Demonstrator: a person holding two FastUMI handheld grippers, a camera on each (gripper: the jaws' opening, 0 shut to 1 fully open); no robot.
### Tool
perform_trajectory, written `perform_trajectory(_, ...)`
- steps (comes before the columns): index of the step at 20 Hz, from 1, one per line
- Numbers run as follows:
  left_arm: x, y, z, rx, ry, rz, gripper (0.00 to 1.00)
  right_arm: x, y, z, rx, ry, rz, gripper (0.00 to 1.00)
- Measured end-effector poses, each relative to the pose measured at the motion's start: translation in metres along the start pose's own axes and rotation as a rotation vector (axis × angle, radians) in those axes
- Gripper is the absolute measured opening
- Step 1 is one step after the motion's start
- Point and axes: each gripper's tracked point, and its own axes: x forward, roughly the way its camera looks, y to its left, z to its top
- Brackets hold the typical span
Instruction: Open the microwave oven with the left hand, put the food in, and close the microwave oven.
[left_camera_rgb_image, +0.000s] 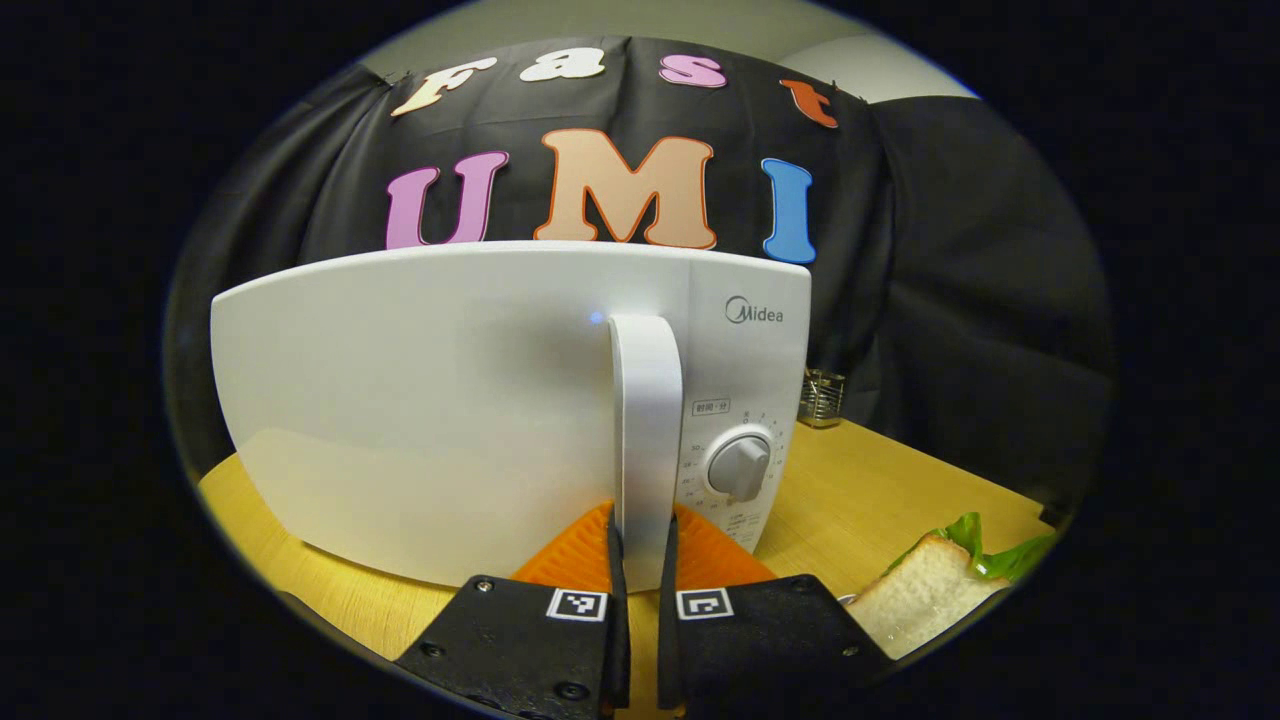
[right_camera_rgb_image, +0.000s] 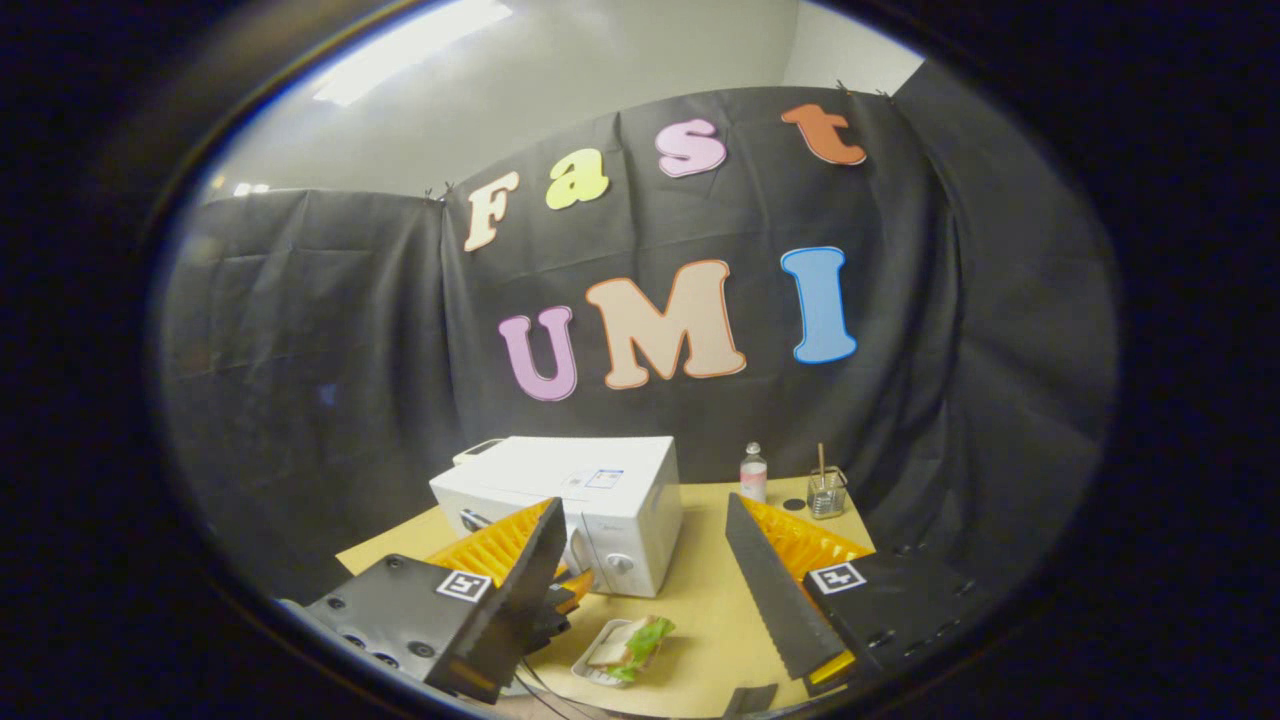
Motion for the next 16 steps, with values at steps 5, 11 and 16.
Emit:
perform_trajectory(5,-0.001,0.0,0.0,-0.007,-0.018,-0.003,0.11,-0.003,-0.003,-0.004,-0.008,-0.002,-0.027,0.91)
perform_trajectory(11,-0.071,-0.003,-0.011,-0.02,-0.031,-0.06,0.13,-0.009,-0.003,-0.03,-0.015,0.022,-0.027,0.91)
perform_trajectory(16,-0.118,0.008,-0.018,-0.003,-0.024,-0.035,0.18,-0.027,0.008,-0.044,-0.051,-0.006,-0.038,0.99)
